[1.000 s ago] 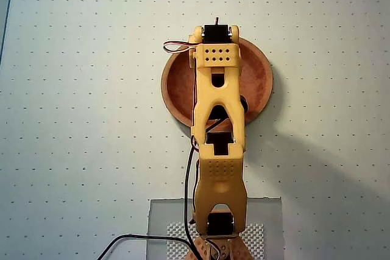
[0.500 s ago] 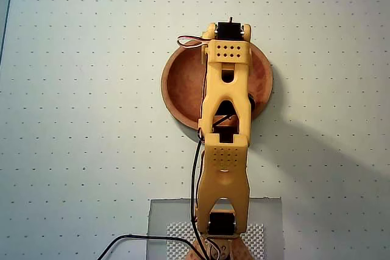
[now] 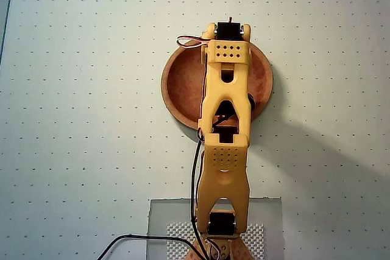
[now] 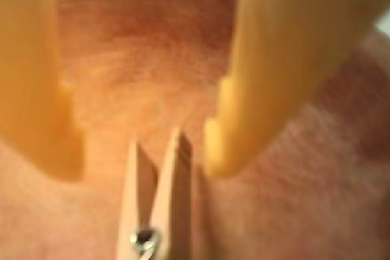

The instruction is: Grasp a clothespin and put it in the bowl.

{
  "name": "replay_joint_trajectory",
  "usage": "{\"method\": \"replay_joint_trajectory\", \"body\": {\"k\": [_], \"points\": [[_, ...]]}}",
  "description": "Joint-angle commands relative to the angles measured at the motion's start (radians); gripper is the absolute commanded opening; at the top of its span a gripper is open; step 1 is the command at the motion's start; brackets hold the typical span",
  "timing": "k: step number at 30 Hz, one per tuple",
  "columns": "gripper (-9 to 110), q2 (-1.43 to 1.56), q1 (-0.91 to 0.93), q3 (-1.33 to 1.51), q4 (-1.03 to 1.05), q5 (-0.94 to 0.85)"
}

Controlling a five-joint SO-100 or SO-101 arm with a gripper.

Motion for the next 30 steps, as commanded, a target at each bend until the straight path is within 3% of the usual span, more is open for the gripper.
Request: {"method": "replay_joint_trajectory", "body": {"k": [1,18,30], "points": [[18,0.064,-0.006,-0.058,0.017,-0.006],[17,0.673,-0.021,0.233,0.02,-0.006],[-4,1.055,-0.018,0.463,0.006,0.078]]}}
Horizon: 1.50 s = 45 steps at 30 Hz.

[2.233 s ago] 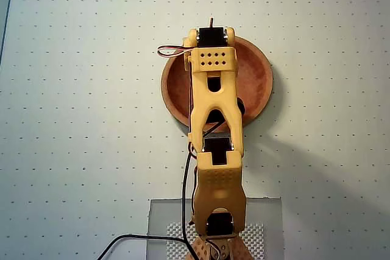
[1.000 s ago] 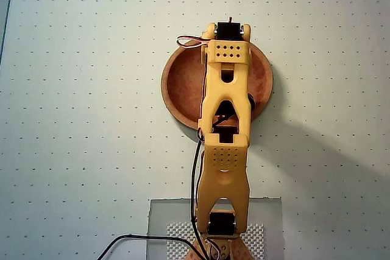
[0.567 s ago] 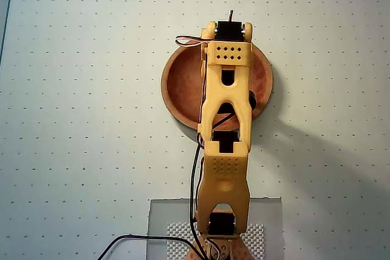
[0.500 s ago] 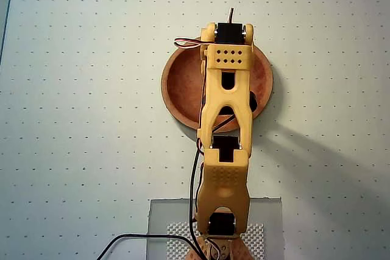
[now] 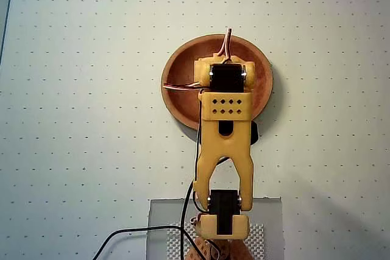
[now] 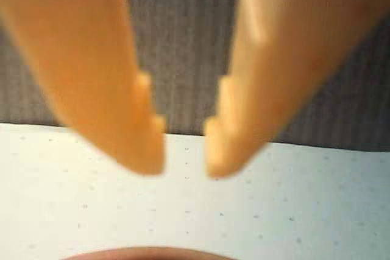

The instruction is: Grasp a clothespin and put it in the bowl.

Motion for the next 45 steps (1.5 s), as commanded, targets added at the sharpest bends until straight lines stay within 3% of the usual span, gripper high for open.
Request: {"method": "replay_joint_trajectory", "body": {"k": [1,9,18,26,35,45], "points": [[-4,0.17,0.005,0.015,0.006,0.078],[-3,0.337,-0.005,0.021,-0.095,0.417],[-3,0.495,0.005,0.049,-0.423,1.028],[-3,0.811,0.006,0.371,-0.696,1.499],[-3,1.051,0.008,0.776,-1.008,1.565],[-3,1.252,0.063,1.207,-1.178,1.56]]}}
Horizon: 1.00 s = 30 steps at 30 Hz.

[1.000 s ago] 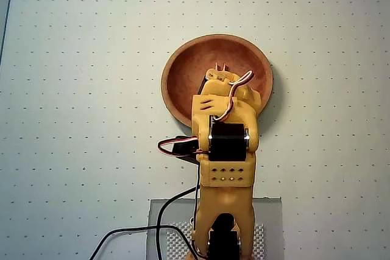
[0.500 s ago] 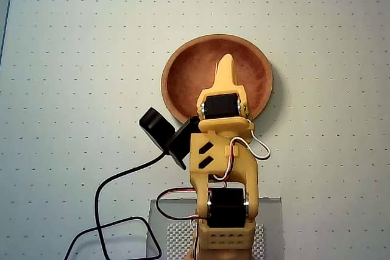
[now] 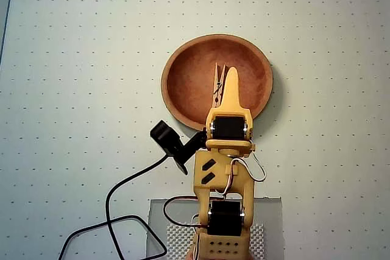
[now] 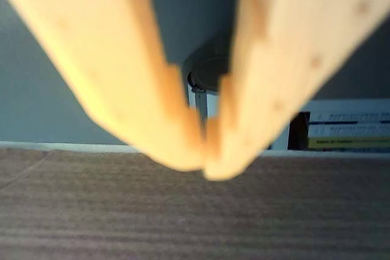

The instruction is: Grasp a clothespin and put it in the bowl.

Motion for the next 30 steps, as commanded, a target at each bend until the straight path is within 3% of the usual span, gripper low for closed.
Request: {"method": "replay_joint_trajectory", "body": {"k": [1,22,30], "points": [[-3,0.061,0.011,0.112,-0.066,0.005],[-3,0.402,-0.058,0.77,-0.067,0.003],[-3,0.394,-0.058,0.776,0.017,0.014]]}}
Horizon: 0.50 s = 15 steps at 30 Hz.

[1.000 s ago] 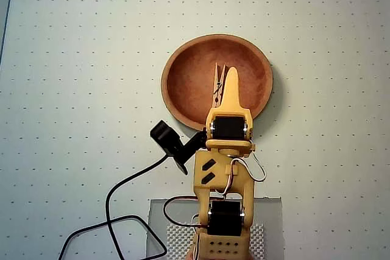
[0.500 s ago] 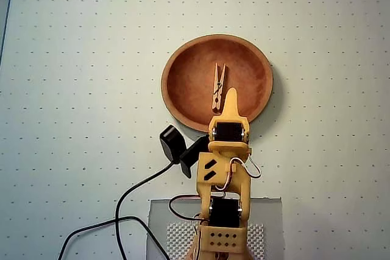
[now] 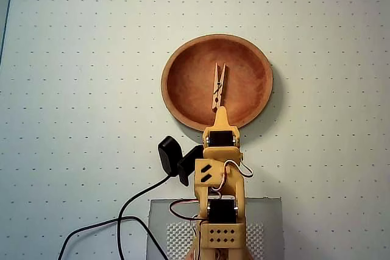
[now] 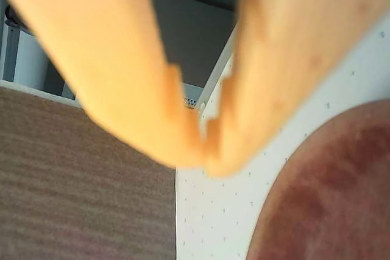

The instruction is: Grasp a clothespin and put it in the bowl.

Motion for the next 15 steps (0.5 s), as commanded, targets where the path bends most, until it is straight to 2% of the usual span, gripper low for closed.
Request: {"method": "replay_joint_trajectory", "body": {"k": [1,12,15], "points": [[-3,0.014,0.0,-0.018,0.06,0.014],[-3,0.014,-0.005,-0.021,0.364,0.006],[-3,0.014,-0.005,-0.028,0.383,0.006]]}}
